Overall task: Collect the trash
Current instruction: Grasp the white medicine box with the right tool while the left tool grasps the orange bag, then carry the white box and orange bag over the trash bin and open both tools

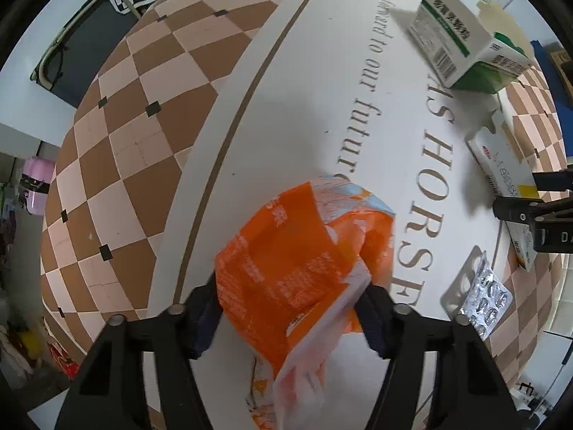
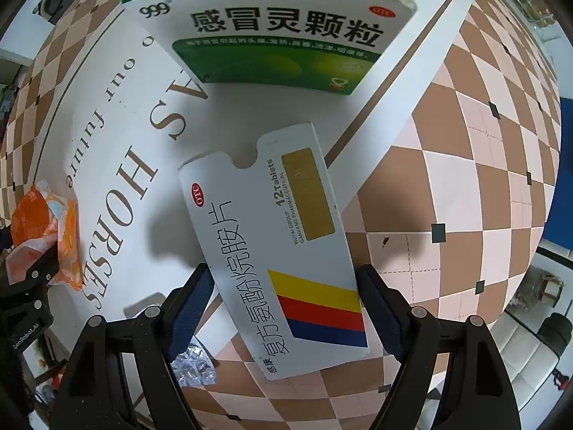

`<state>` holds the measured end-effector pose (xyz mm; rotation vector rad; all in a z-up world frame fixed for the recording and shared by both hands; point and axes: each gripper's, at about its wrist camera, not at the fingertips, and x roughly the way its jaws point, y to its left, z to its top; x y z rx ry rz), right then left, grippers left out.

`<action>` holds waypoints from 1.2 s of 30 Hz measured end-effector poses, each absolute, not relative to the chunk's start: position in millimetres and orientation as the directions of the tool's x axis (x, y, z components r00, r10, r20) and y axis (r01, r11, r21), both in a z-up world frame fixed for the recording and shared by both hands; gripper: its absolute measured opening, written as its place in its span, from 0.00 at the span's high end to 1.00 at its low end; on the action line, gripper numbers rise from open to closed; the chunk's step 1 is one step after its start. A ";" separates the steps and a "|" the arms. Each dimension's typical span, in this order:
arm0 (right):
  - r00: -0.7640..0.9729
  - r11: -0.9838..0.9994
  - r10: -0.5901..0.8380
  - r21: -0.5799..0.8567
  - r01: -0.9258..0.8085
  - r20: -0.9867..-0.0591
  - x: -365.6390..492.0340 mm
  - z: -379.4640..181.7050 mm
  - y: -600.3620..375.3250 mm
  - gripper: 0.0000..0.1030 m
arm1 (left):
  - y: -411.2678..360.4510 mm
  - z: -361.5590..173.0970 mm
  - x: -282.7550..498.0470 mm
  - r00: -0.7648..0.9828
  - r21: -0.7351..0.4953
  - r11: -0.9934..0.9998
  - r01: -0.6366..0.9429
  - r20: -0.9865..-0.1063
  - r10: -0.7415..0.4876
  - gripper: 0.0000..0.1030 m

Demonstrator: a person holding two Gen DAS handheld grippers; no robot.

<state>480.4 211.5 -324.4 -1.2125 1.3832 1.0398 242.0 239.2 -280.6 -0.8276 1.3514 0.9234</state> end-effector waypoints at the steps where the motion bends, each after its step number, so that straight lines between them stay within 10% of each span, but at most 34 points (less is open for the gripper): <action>1: -0.015 0.130 -0.141 -0.004 -0.991 -0.990 481.2 -324.8 211.3 0.19 | 234.7 -278.7 245.1 0.002 0.028 0.428 -0.904 -0.998 0.069 0.57; 25: -0.017 0.446 0.160 0.088 -0.891 -0.987 460.2 -195.4 76.0 0.21 | 164.3 -151.3 223.4 0.122 0.056 0.512 -0.857 -0.944 0.307 0.70; 36: 0.043 0.649 0.266 0.146 -0.747 -0.963 322.6 -153.7 -46.4 0.21 | 81.6 -127.8 121.5 0.249 0.003 0.659 -0.752 -0.925 0.288 0.70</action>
